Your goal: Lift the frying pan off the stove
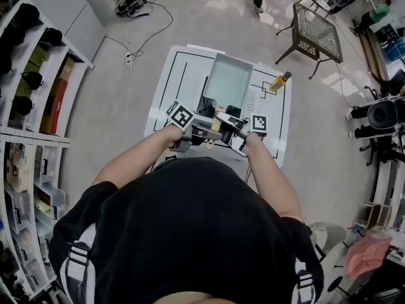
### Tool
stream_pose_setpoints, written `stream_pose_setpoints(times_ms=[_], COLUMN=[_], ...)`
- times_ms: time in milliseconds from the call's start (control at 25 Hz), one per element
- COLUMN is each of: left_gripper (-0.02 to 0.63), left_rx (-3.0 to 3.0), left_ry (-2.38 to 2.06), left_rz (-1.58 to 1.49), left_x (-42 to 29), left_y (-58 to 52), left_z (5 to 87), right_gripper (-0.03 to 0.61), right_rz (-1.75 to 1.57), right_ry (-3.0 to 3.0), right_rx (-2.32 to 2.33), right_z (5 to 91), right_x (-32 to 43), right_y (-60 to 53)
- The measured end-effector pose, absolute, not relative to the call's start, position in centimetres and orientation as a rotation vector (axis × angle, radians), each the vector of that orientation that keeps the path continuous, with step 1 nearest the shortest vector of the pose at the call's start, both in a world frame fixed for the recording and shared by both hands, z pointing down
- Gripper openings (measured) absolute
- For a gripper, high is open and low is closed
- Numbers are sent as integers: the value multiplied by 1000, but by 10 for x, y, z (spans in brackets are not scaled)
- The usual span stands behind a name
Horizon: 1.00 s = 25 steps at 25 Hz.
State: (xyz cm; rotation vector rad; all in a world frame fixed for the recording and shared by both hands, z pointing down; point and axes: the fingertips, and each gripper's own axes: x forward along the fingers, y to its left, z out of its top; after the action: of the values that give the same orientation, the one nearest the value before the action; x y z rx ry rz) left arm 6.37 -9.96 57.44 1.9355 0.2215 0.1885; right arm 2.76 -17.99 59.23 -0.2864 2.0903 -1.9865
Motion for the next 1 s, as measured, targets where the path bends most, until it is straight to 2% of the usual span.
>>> stream_pose_setpoints(times_ms=[1000], left_gripper=[150], left_rx=[1948], left_ry=[240], left_rz=[209], left_x=[69], left_y=[-87], left_z=[569], right_gripper=[149], right_rz=[-1966], right_ry=[2088], right_rx=[-288], right_z=[584], right_x=[33], right_y=[-168])
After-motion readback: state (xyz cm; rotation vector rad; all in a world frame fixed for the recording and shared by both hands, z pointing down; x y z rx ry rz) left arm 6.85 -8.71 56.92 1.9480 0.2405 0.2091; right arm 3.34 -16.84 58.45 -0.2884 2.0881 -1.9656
